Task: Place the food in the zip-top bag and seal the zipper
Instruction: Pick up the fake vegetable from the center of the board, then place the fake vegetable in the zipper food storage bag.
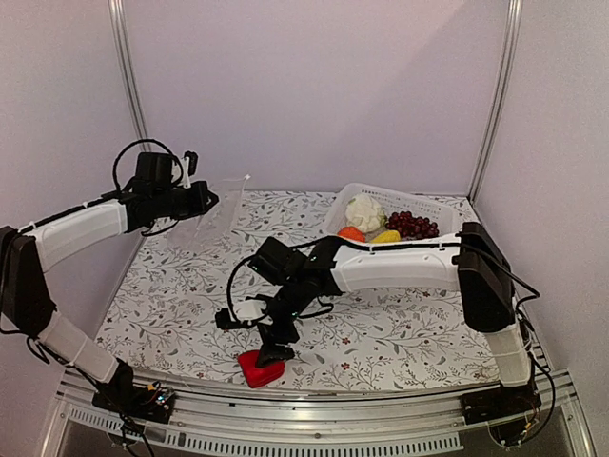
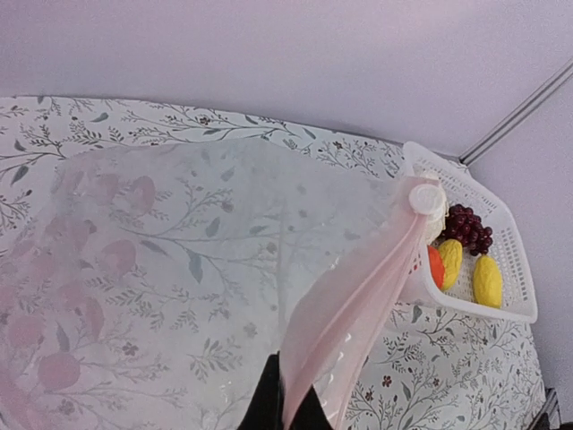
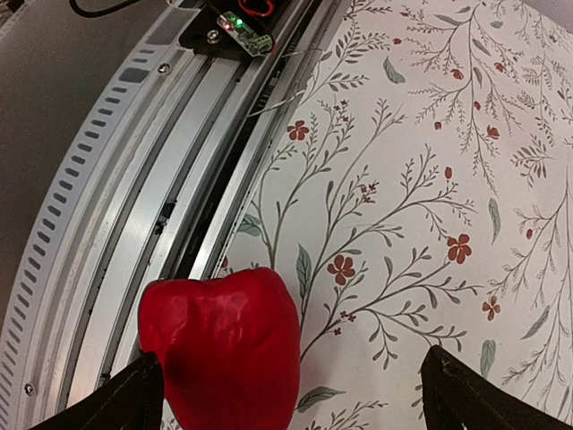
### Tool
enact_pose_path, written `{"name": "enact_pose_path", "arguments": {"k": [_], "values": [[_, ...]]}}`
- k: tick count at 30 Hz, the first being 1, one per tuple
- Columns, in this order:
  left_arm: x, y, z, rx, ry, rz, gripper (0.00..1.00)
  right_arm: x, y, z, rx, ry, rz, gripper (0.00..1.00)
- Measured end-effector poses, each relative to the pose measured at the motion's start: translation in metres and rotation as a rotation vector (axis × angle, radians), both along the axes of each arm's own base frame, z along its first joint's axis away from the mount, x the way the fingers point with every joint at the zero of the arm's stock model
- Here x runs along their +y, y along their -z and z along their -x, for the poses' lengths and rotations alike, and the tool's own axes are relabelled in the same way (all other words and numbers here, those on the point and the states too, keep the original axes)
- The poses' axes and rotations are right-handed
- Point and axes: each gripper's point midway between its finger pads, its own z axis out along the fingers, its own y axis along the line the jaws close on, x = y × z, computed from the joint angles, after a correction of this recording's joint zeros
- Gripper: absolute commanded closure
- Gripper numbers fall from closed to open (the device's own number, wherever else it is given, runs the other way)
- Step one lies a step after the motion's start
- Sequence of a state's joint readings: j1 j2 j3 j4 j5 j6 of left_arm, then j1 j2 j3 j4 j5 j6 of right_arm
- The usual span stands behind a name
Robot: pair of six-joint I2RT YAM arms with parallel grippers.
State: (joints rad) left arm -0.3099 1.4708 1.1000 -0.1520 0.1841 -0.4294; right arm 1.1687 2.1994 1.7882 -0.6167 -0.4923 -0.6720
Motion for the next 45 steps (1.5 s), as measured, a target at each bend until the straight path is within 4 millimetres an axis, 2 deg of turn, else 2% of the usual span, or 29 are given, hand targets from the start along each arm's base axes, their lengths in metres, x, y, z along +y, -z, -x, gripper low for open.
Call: {"name": "enact_pose_path", "arguments": {"k": [6,10,12,18,23,26,28,33,37,41,45], "values": [[0.006,-0.021,0.001,-0.036,-0.002,0.067,1.00,-0.002,0.026,0.024,0.040,-0.058,0.066,0.01],[0.005,-0.032,0.005,-0.059,0.009,0.088,1.00,-0.005,0.030,0.032,0.062,-0.071,0.088,0.02],[0.004,-0.034,0.005,-0.062,0.013,0.097,1.00,-0.006,0.030,0.032,0.067,-0.066,0.093,0.09],[0.000,-0.031,0.008,-0.048,0.034,0.118,1.00,-0.005,0.036,0.020,0.034,0.017,0.125,0.33],[-0.006,-0.026,0.008,-0.025,0.060,0.141,0.99,-0.003,0.031,-0.007,-0.020,0.131,0.120,0.37],[-0.009,-0.023,0.008,-0.015,0.073,0.146,0.99,-0.008,0.008,-0.031,-0.016,0.197,0.088,0.37],[-0.011,-0.020,0.009,-0.009,0.085,0.148,0.99,-0.016,-0.017,-0.049,-0.022,0.241,0.045,0.37],[-0.021,-0.006,0.009,0.020,0.126,0.138,0.99,-0.043,-0.110,-0.088,-0.066,0.337,-0.124,0.40],[-0.042,0.008,0.015,0.039,0.178,0.107,0.99,-0.067,-0.168,-0.107,-0.088,0.405,-0.247,0.39],[-0.080,0.014,0.027,0.054,0.265,0.079,0.99,-0.087,-0.195,-0.121,-0.098,0.463,-0.312,0.41],[-0.118,0.008,0.041,0.051,0.343,0.076,0.99,-0.100,-0.214,-0.129,-0.081,0.490,-0.360,0.41]]}}
